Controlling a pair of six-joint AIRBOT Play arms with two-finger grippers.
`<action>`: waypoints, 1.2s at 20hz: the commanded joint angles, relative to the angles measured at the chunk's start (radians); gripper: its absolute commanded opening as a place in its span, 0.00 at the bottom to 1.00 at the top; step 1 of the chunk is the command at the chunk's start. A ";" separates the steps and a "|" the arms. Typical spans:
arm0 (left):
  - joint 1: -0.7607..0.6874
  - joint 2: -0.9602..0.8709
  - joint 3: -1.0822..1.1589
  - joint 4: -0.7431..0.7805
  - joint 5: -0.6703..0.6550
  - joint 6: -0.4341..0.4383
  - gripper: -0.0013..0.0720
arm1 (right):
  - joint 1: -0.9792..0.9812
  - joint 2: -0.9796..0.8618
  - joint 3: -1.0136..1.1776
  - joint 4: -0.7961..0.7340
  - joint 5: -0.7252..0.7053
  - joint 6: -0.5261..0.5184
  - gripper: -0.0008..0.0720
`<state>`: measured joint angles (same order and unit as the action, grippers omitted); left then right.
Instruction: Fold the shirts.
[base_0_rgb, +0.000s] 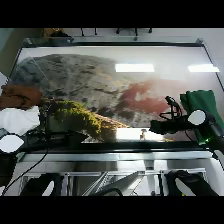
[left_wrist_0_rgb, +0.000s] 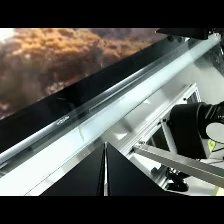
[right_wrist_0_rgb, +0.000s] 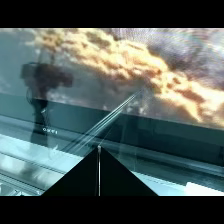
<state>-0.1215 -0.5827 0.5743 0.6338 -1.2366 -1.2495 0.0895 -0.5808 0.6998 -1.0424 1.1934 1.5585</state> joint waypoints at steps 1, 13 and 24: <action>0.055 0.039 -0.005 0.003 0.000 0.000 0.04 | 0.001 0.001 0.000 0.000 -0.001 0.000 0.05; 0.521 -0.522 0.661 0.754 0.262 0.013 0.96 | 0.001 0.001 0.000 0.000 -0.001 0.000 0.05; 0.433 -1.361 1.155 1.277 0.109 -0.220 0.96 | 0.001 0.001 0.000 0.000 -0.001 0.000 0.05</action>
<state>0.3233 -1.7805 1.6180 1.7874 -1.0466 -1.3968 0.0895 -0.5808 0.6998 -1.0428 1.1927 1.5585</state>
